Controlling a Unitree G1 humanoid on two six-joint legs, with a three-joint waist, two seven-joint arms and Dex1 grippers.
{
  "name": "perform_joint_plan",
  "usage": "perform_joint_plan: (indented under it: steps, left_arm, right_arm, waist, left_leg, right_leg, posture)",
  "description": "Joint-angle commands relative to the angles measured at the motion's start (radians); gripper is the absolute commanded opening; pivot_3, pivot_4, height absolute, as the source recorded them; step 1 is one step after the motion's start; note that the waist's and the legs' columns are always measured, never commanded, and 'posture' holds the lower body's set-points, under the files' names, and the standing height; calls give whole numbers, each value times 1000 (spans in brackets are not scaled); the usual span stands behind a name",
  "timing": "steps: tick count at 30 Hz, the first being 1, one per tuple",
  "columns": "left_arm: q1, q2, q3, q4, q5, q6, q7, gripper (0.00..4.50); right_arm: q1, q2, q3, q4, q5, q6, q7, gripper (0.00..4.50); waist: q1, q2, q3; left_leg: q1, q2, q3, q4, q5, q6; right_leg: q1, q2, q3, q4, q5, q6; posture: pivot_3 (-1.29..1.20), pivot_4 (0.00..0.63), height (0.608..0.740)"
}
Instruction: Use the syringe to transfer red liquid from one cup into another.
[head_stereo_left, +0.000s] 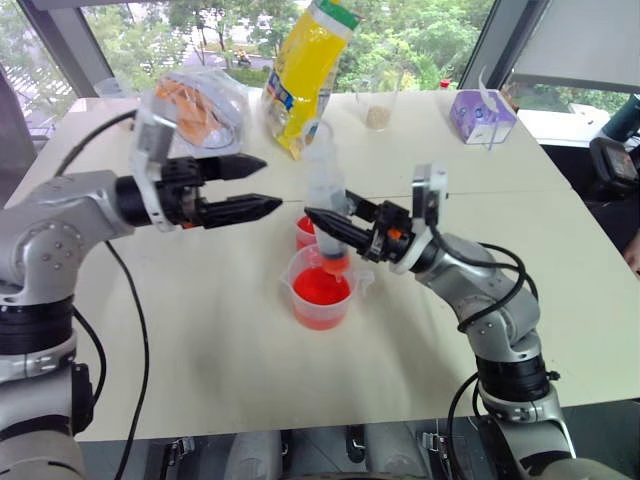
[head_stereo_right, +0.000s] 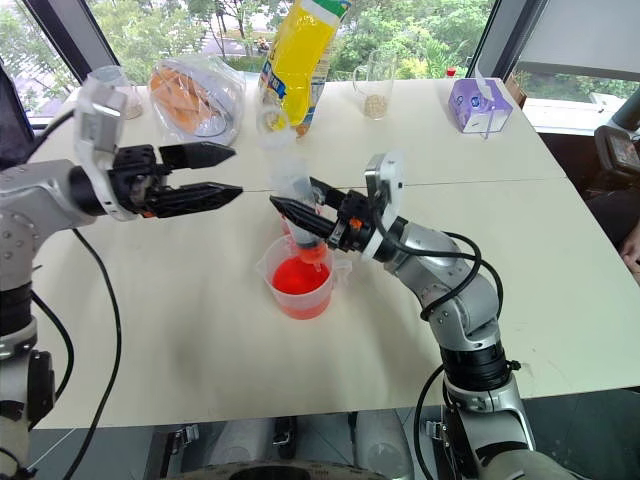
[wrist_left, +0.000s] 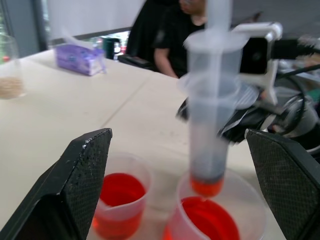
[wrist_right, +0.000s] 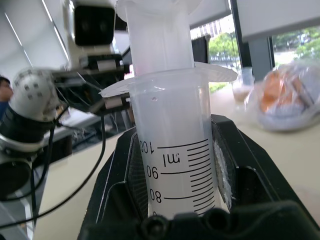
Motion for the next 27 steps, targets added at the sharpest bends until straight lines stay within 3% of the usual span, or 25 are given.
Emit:
perform_joint_plan:
  steps: [1,7,13,26,27]
  left_arm:
    - [-20,17,44,24,10,-34,-1,4389]
    - [-71,-21,20,59,40,-71,19,4389]
    - [-174,-102,-17,120,102,-130,76,4389]
    - [-469,-313,-107,403,261,-289,84,4389]
    - [-476,-320,-109,415,266,-294,77,4159]
  right_arm:
    - [-131,28,-71,69,44,-21,-26,1371]
    - [-303,91,-68,418,-86,-228,48,1371]
    - [-290,143,-31,628,-208,-421,122,1371]
    - [-259,164,-19,659,-265,-485,146,1371]
    - [-259,164,-18,658,-268,-486,148,1371]
  waist:
    - [0,0,0]
    - [3,0,0]
    - [1,0,0]
    - [-3,0,0]
    - [-3,0,0]
  left_leg:
    - [0,0,0,0,0,0]
    - [0,-1,0,0,0,0]
    - [-1,-1,1,0,0,0]
    - [-1,-1,2,0,0,0]
    - [-1,-1,2,0,0,0]
  right_leg:
    - [0,0,0,0,0,0]
    - [0,0,0,-1,0,0]
    - [0,0,0,-1,0,0]
    - [0,0,0,0,0,0]
    - [0,0,0,0,0,0]
  posture:
    - [0,150,740]
    - [0,150,740]
    - [0,150,740]
    - [0,150,740]
    - [0,150,740]
